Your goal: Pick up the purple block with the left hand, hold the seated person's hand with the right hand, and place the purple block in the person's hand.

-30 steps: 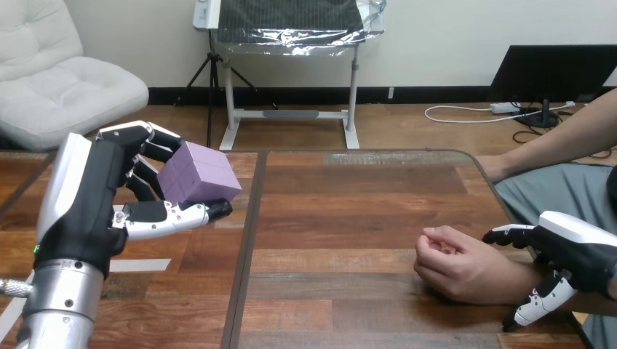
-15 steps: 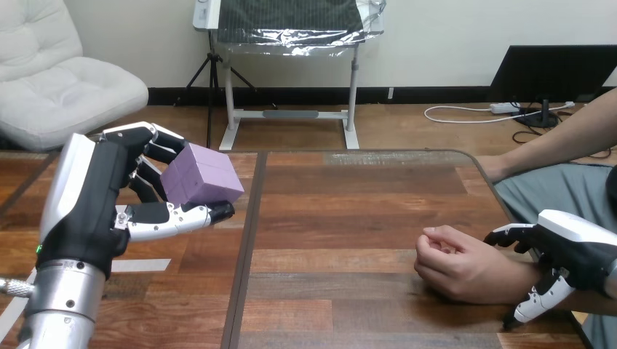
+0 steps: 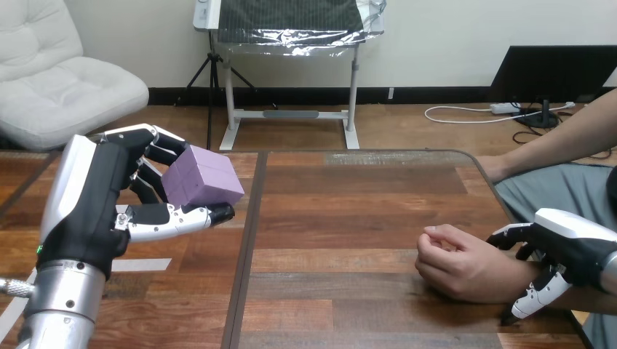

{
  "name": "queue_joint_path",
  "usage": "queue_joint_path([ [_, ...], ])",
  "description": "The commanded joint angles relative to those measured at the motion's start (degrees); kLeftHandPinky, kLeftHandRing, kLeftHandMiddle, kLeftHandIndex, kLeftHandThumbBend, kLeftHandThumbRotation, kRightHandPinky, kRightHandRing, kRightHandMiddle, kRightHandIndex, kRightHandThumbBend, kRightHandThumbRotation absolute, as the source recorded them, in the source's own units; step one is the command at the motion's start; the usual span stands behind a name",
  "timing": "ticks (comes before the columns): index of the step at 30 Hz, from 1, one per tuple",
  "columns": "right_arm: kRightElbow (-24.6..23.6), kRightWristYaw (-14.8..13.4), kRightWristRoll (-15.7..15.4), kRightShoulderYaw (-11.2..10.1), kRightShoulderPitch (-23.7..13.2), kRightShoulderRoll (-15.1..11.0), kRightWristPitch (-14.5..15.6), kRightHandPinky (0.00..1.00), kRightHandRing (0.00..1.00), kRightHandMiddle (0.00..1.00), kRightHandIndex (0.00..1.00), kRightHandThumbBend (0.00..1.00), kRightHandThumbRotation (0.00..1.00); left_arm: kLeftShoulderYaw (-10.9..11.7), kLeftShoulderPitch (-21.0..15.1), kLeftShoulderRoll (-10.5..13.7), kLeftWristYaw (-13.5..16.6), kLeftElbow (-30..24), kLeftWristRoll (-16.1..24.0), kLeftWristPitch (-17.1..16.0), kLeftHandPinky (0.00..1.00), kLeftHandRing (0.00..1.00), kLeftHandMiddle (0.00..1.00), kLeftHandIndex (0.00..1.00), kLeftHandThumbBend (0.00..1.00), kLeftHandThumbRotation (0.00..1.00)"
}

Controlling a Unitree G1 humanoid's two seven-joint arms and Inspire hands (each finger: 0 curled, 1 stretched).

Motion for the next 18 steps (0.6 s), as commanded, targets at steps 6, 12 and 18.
queue_joint_path([
  [6,5.04,1.26,-1.69,3.02,-2.76,-0.43,0.27,0.61,0.72,0.76,0.77,0.89,0.16,1.30,-1.83,0.75,0.05,-0.93,0.12,-1.20,0.27,0.34,0.39,0.42,0.61,0.00],
  [12,6.24,1.41,-2.16,3.69,-3.47,-0.26,0.59,0.60,0.68,0.72,0.73,0.88,0.16,1.61,-1.83,0.93,0.01,-0.82,-0.12,-1.59,0.27,0.34,0.39,0.42,0.61,0.00],
  [18,7.95,0.98,-2.64,4.18,-4.27,0.16,1.17,0.46,0.55,0.62,0.68,0.88,0.16,1.67,-1.90,0.99,-0.03,-0.95,0.10,-1.28,0.27,0.34,0.39,0.42,0.61,0.00],
])
